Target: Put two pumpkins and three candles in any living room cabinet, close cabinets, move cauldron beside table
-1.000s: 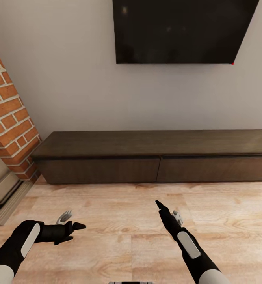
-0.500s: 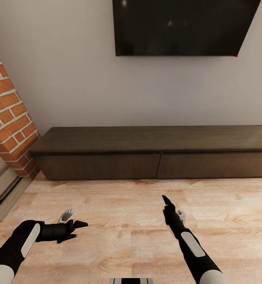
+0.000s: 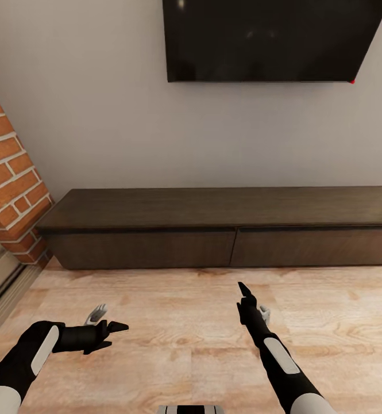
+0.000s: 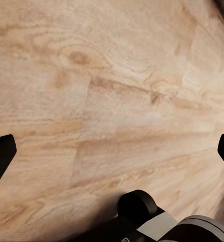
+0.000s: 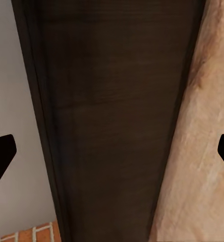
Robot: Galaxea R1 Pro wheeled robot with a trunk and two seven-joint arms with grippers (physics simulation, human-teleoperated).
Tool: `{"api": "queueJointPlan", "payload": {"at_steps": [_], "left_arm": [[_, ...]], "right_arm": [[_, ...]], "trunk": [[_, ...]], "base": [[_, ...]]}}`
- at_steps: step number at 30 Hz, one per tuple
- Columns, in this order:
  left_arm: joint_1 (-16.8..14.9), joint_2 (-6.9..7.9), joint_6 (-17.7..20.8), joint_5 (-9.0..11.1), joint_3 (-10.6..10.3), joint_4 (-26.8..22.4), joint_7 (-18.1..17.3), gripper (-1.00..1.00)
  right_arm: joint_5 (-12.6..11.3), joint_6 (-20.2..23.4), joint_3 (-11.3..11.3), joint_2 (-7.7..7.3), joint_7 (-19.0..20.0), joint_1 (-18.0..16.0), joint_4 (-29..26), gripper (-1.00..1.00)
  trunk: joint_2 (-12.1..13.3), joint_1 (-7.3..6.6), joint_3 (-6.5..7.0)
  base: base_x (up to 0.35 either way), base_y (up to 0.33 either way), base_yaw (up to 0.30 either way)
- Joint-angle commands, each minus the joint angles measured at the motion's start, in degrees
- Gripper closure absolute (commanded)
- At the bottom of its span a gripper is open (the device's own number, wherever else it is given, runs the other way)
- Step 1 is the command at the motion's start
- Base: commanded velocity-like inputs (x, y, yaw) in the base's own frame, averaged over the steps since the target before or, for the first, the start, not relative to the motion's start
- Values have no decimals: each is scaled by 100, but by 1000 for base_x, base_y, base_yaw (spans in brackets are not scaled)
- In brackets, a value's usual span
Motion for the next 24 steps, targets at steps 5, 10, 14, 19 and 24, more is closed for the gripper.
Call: {"api": "queueJointPlan", "payload": {"at_steps": [5, 10, 14, 19, 24], "left_arm": [[0, 0, -4, 0, 1, 0, 0, -100], [0, -9, -5, 0, -6, 0, 0, -100], [0, -17, -6, 0, -4, 0, 0, -100], [0, -18, -6, 0, 0, 0, 0, -100], [0, -18, -6, 0, -2, 0, 0, -100]], "right_arm": [[-21, -1, -8, 62, 16, 0, 0, -100], [-36, -1, -14, 110, 175, 0, 11, -100], [-37, 6, -16, 118, 841, 0, 134, -100], [-30, 0, -25, 118, 1156, 0, 156, -100], [-15, -12, -20, 123, 1184, 0, 158, -100]], "trunk": [[0, 0, 0], [0, 0, 0], [0, 0, 0], [0, 0, 0], [0, 0, 0]], "base": [[323, 0, 0], [325, 0, 0], [264, 0, 0], [220, 0, 0], [216, 0, 0]]}}
